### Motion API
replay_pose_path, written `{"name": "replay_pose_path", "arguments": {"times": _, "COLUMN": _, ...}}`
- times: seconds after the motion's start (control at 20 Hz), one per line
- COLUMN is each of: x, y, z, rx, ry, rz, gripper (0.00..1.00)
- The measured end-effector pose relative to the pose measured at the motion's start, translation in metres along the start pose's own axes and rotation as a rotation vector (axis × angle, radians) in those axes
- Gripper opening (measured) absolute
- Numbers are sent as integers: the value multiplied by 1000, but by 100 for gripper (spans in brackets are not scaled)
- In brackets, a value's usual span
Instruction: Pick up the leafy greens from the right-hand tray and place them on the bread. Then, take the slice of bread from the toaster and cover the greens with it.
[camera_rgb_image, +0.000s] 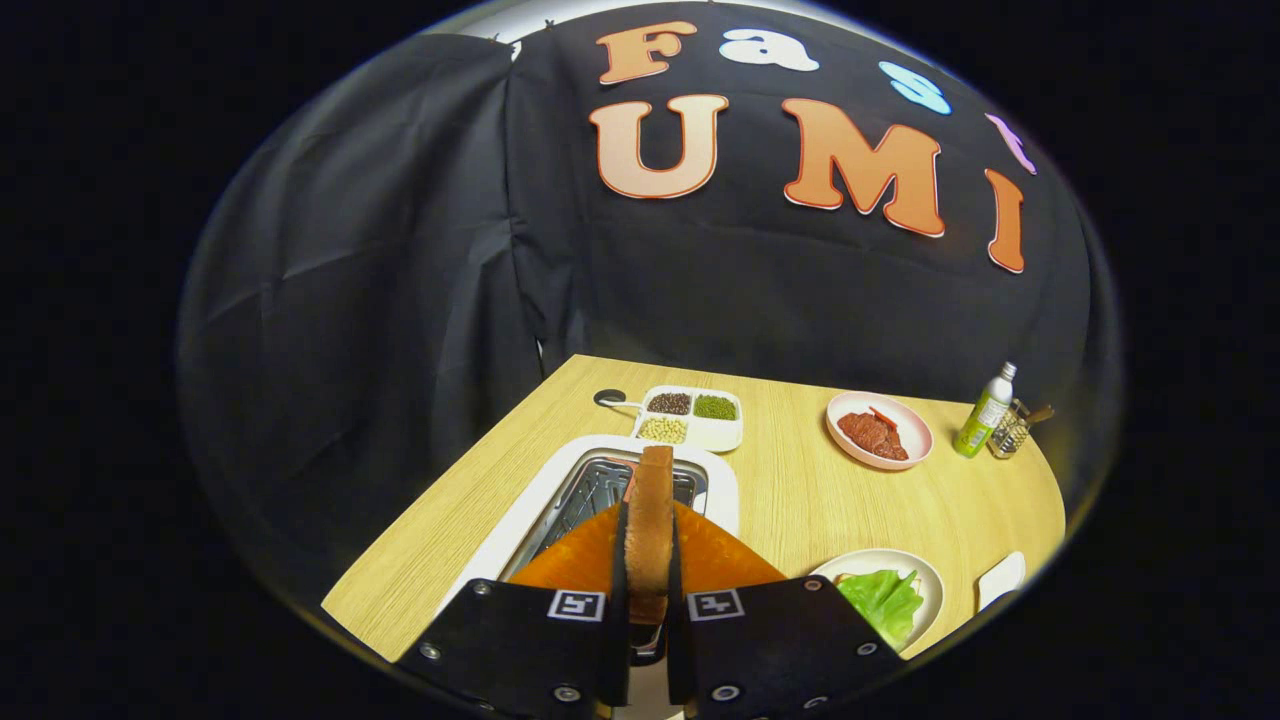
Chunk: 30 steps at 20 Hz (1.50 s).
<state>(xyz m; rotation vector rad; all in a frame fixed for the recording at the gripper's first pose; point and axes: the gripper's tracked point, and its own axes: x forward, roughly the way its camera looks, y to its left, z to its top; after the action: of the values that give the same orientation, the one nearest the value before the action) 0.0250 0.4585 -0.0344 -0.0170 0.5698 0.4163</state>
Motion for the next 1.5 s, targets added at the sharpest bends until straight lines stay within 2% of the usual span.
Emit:
{"name": "replay_pose_path", "arguments": {"times": 0.55, "x": -37, "y": -10, "z": 48, "rx": 46, "ry": -109, "rz": 58, "gripper": 13}}
{"name": "replay_pose_path", "arguments": {"times": 0.6, "x": -42, "y": -14, "z": 54, "rx": 43, "ry": -122, "rz": 55, "gripper": 10}}
{"name": "replay_pose_path", "arguments": {"times": 0.9, "x": -56, "y": -42, "z": 71, "rx": 50, "ry": -164, "rz": 34, "gripper": 9}}
{"name": "replay_pose_path", "arguments": {"times": 1.2, "x": -58, "y": -73, "z": 47, "rx": 58, "ry": -133, "rz": 10, "gripper": 9}}
{"name": "replay_pose_path", "arguments": {"times": 1.5, "x": -42, "y": -114, "z": -8, "rx": 103, "ry": -48, "rz": -17, "gripper": 9}}
